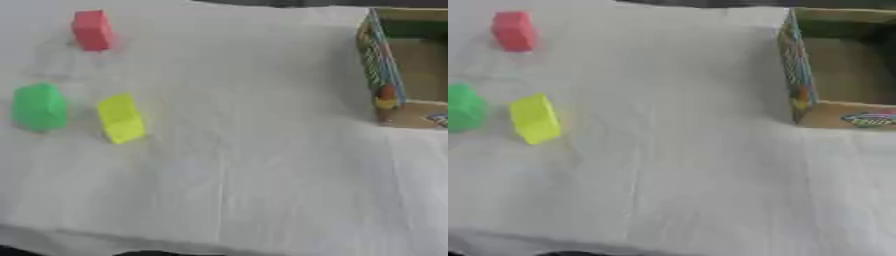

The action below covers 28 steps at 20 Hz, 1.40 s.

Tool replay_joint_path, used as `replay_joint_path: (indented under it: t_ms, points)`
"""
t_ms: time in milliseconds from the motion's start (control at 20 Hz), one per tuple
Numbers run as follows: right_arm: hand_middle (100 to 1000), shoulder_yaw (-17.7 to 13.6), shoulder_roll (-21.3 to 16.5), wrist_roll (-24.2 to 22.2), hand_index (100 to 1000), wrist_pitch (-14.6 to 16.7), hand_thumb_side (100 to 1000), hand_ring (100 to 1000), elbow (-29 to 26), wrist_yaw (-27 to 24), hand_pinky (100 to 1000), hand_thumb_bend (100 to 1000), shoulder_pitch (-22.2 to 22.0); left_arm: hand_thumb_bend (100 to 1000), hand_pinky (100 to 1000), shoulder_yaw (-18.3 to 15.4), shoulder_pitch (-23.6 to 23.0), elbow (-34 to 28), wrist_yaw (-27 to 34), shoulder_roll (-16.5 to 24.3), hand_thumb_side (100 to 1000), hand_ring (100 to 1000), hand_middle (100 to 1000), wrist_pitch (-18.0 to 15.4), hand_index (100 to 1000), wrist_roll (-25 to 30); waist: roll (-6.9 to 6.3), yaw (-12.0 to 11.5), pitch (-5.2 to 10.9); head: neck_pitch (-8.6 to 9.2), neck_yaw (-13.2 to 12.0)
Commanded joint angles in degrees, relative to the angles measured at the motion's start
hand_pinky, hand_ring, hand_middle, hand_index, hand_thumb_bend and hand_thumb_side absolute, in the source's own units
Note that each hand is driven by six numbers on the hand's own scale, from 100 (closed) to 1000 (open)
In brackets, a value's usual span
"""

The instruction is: Pick up the objects with one hand, pass them to the other hand, and then place them into the box on the other side of the table.

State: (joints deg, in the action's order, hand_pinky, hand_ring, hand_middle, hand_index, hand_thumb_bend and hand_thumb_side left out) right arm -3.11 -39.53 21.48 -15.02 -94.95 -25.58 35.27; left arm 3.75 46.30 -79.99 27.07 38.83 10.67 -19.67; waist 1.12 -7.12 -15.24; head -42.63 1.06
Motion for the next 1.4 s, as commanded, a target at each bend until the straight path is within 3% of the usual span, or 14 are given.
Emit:
replay_joint_path:
  t_ms: [50,600,750,950,1300,1400]
  points:
    - [811,-0.7,-2.4,-0.5,909,0.0,532,839,-1.4,-0.4,887,409,0.6,349,751,-0.3,0.6,-1.1,-0.6,2.6,741,800,817,0.3,887,0.1,-0.05,0.0,1.57,0.11,-0.1]
    - [808,-0.8,-2.5,-0.8,907,-0.2,520,836,-2.0,-0.2,884,405,0.0,342,761,0.1,0.4,-1.1,-1.8,3.4,730,797,802,0.8,878,0.9,0.19,-0.3,1.65,-0.87,0.7]
    - [808,-0.7,-2.7,-0.9,907,-0.3,520,835,-2.3,0.0,884,404,-0.3,333,763,1.0,0.6,-1.7,-3.9,4.9,689,803,794,1.4,881,2.6,0.15,-0.4,1.66,-0.74,0.9]
    - [808,-0.3,-3.1,-1.5,906,-0.6,521,835,-3.2,0.7,883,402,-0.9,373,784,5.6,1.3,-6.1,-7.4,9.9,597,824,807,3.6,901,6.1,-0.29,-0.3,1.61,-0.52,1.2]
    - [807,1.2,-3.3,-4.0,905,-1.9,522,834,-4.9,2.8,883,403,-1.2,487,842,16.8,-2.8,-11.8,-14.4,21.1,635,877,851,10.5,940,13.0,-1.38,0.4,1.46,-0.68,0.2]
    - [807,1.7,-3.2,-4.8,904,-2.2,522,834,-5.3,3.3,883,403,-1.3,569,855,20.0,-4.4,-12.2,-16.3,24.1,584,888,859,12.4,942,15.0,-1.51,0.6,1.52,-0.81,0.0]
